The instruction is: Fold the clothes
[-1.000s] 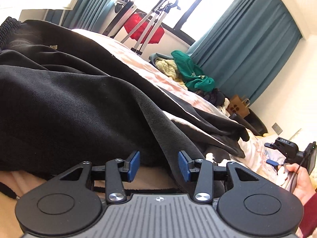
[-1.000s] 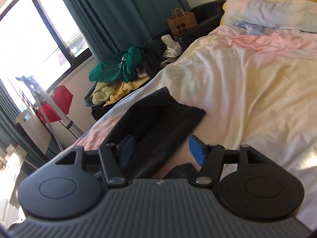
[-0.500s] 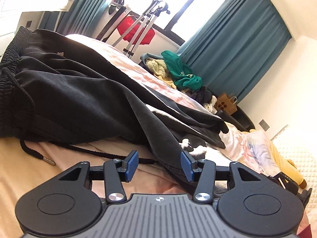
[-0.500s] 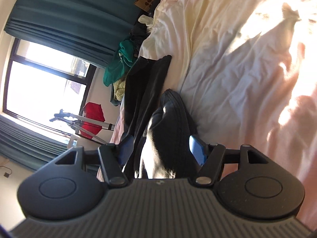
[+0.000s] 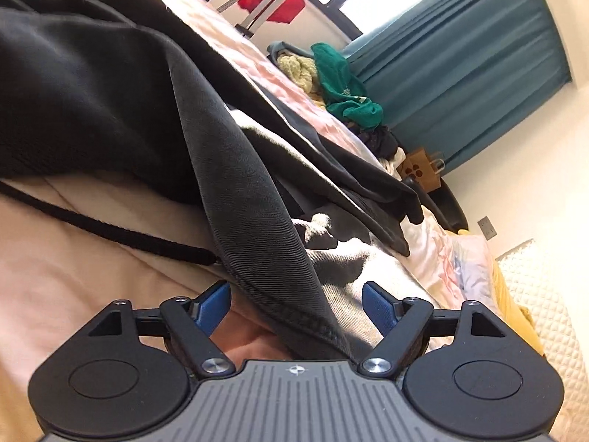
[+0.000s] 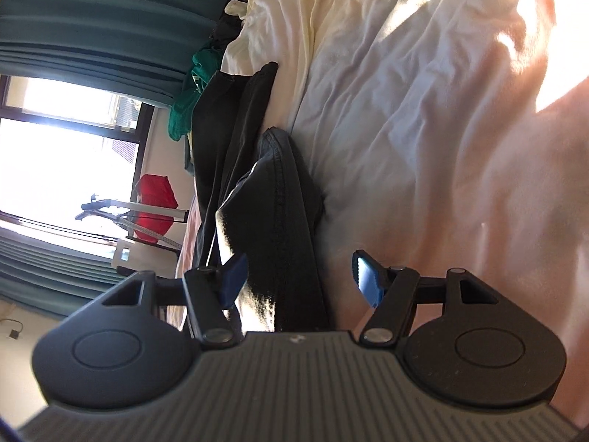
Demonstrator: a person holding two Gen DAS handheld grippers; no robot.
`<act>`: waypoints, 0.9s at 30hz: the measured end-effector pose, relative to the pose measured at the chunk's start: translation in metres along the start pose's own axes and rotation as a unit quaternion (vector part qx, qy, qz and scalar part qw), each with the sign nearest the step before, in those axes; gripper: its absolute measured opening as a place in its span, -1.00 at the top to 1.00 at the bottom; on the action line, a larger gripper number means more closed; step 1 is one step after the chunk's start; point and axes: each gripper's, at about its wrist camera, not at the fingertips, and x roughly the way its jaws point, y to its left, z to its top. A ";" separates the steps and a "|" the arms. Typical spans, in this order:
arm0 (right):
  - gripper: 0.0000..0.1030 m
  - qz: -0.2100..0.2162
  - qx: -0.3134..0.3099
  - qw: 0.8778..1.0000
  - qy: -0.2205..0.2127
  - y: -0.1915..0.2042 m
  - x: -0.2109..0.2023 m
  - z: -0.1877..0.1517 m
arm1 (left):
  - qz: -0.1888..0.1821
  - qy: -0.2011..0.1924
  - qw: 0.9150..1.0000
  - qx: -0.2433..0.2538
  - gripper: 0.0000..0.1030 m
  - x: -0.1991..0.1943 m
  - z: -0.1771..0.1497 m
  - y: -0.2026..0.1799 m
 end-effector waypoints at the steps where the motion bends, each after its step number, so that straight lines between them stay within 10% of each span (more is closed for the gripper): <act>1: -0.27 0.007 0.011 1.000 0.003 -0.003 0.002 0.002 | 0.001 0.005 1.000 -0.012 -0.50 0.012 -0.002 -0.002; 9: -0.27 0.043 0.075 0.996 0.021 -0.021 0.020 0.014 | -0.023 0.004 0.999 -0.031 -0.27 0.069 -0.011 -0.049; 14: -0.27 0.074 0.104 0.991 0.023 -0.024 0.027 0.012 | -0.076 -0.001 0.995 -0.072 0.68 0.077 0.000 -0.076; 21: -0.32 0.164 0.200 0.965 0.037 -0.035 0.038 0.008 | -0.159 -0.030 0.977 -0.136 0.83 0.048 0.037 -0.082; 27: -0.32 0.155 0.190 0.967 0.064 -0.026 0.057 -0.002 | -0.177 -0.029 0.973 -0.146 0.91 0.025 0.044 -0.063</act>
